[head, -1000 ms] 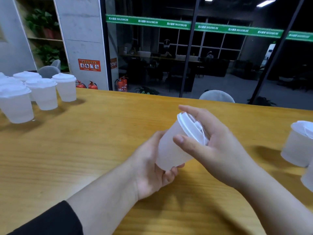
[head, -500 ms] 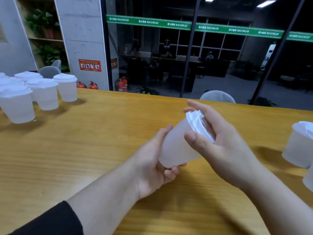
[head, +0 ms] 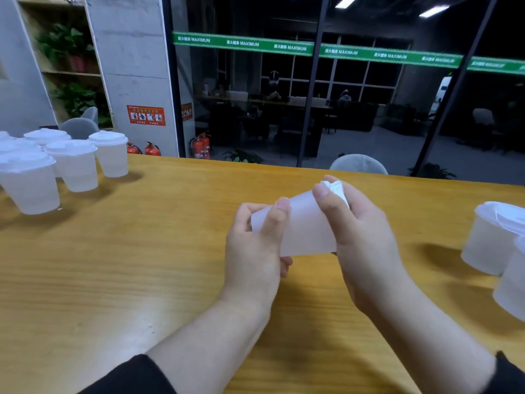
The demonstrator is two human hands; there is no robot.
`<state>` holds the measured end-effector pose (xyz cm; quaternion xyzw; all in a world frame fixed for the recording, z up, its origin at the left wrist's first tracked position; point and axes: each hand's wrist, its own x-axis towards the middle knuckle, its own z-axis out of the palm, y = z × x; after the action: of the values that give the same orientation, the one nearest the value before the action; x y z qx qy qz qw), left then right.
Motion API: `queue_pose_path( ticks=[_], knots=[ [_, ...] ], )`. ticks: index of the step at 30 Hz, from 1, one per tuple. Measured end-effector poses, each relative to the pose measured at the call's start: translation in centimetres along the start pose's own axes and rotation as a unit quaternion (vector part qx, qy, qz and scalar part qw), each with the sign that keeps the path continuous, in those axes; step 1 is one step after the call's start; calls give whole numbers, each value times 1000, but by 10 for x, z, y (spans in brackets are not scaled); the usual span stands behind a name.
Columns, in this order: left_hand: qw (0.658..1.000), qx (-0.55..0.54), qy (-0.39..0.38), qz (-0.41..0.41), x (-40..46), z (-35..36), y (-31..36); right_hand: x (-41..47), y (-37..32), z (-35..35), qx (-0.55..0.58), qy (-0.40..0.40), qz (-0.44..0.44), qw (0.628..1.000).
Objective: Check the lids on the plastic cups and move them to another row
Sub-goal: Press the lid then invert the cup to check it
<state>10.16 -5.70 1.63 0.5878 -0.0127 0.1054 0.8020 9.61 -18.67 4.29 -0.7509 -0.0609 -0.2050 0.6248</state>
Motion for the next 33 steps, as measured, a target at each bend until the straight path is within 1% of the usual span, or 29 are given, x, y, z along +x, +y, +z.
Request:
queue_pose_path(
  ticks=[2, 4, 5, 7, 9, 11, 13, 14, 16, 17, 18, 19, 20, 21, 22, 23, 24, 25, 26, 27, 28, 30, 32, 33],
  knots=[
    [997, -25, -26, -62, 1, -4, 2, -1, -1, 0, -17, -4, 15, 1000],
    [985, -72, -49, -150, 0, -6, 7, -3, -4, -2, -1, -23, 31, 999],
    [977, -89, -47, -191, -2, -7, 9, -5, -6, -2, -5, -35, 36, 999],
    [959, -119, -30, -257, -9, -9, 13, -14, -12, -4, -52, -61, 37, 996],
    [943, -144, -19, -301, -17, -9, 20, -24, -19, -8, -90, -84, 37, 992],
    [939, -146, -7, -311, -25, -7, 29, -33, -30, -17, -85, -97, 45, 991],
    [954, -120, 10, -276, -34, -1, 47, -41, -43, -29, -47, -103, 49, 992],
    [967, -89, 15, -238, -36, 2, 58, -44, -50, -35, -21, -104, 49, 993],
    [992, 8, 1, -126, -42, 11, 86, -56, -66, -45, 54, -98, 47, 993],
    [995, 74, -15, -61, -44, 17, 102, -63, -75, -49, 106, -90, 50, 989],
    [989, 146, -34, 7, -47, 23, 119, -71, -83, -53, 166, -82, 57, 981],
    [972, 216, -51, 76, -50, 29, 137, -79, -92, -56, 235, -75, 69, 967],
    [947, 279, -65, 145, -54, 36, 155, -88, -101, -58, 311, -63, 90, 944],
    [916, 334, -81, 208, -60, 44, 173, -96, -108, -60, 393, -48, 120, 911],
    [876, 390, -107, 263, -68, 52, 190, -104, -113, -61, 473, -36, 153, 867],
    [822, 456, -146, 307, -79, 60, 207, -113, -118, -62, 539, -33, 177, 823],
    [759, 523, -194, 338, -91, 68, 221, -123, -122, -61, 587, -37, 187, 787],
    [699, 574, -242, 352, -105, 77, 235, -134, -124, -60, 619, -43, 188, 761],
    [654, 610, -279, 351, -119, 84, 245, -144, -126, -59, 641, -49, 184, 744],
    [626, 633, -301, 343, -131, 92, 252, -155, -127, -58, 656, -52, 183, 731],
    [607, 650, -313, 334, -140, 98, 255, -166, -128, -58, 666, -53, 185, 720],
    [583, 671, -330, 318, -155, 107, 256, -185, -129, -62, 683, -51, 191, 703],
    [571, 678, -342, 312, -165, 111, 253, -200, -132, -69, 687, -46, 198, 698],
    [572, 676, -346, 312, -169, 112, 253, -205, -135, -72, 684, -42, 203, 699]
  ],
)
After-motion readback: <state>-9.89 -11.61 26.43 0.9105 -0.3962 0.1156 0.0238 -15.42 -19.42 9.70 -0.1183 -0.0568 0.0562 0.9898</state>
